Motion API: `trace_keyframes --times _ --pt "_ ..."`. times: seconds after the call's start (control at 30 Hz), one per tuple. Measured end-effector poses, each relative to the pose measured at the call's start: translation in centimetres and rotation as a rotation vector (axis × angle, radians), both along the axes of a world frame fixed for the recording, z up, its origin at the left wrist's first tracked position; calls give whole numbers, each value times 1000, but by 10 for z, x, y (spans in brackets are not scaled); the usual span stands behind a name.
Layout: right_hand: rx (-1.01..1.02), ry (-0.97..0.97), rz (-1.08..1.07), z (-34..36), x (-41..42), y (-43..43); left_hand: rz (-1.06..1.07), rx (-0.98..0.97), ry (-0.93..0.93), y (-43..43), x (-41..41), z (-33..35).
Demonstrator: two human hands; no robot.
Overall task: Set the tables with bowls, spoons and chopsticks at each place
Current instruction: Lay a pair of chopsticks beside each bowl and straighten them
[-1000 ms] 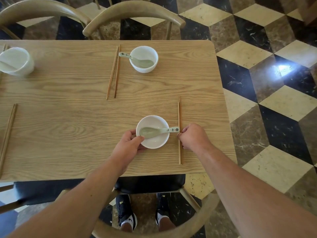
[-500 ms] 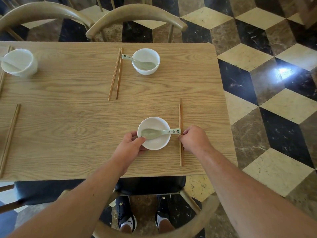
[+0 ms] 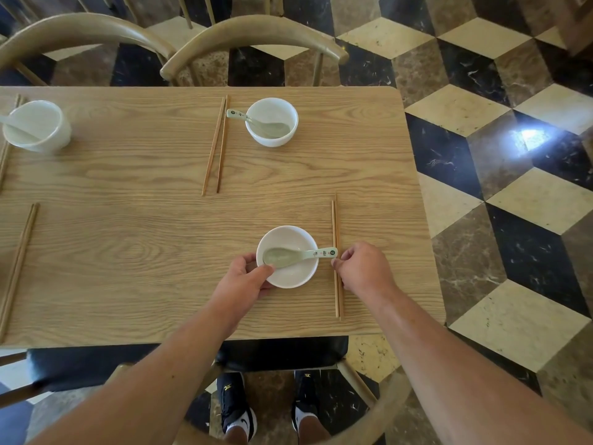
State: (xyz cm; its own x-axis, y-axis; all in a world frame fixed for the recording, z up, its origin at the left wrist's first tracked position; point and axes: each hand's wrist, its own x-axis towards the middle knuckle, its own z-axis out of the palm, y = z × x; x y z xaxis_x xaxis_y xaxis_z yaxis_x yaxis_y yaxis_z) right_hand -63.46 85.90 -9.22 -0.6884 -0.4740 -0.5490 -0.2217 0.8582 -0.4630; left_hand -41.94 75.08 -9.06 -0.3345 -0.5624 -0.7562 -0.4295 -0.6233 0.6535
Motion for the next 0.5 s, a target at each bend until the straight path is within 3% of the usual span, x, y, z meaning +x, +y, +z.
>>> trace_keyframes --times 0.27,0.5 --pt "8 -2 17 9 1 5 6 -1 -8 1 0 -1" --pt "-148 -103 -138 42 -21 13 -1 4 0 0 0 -2"
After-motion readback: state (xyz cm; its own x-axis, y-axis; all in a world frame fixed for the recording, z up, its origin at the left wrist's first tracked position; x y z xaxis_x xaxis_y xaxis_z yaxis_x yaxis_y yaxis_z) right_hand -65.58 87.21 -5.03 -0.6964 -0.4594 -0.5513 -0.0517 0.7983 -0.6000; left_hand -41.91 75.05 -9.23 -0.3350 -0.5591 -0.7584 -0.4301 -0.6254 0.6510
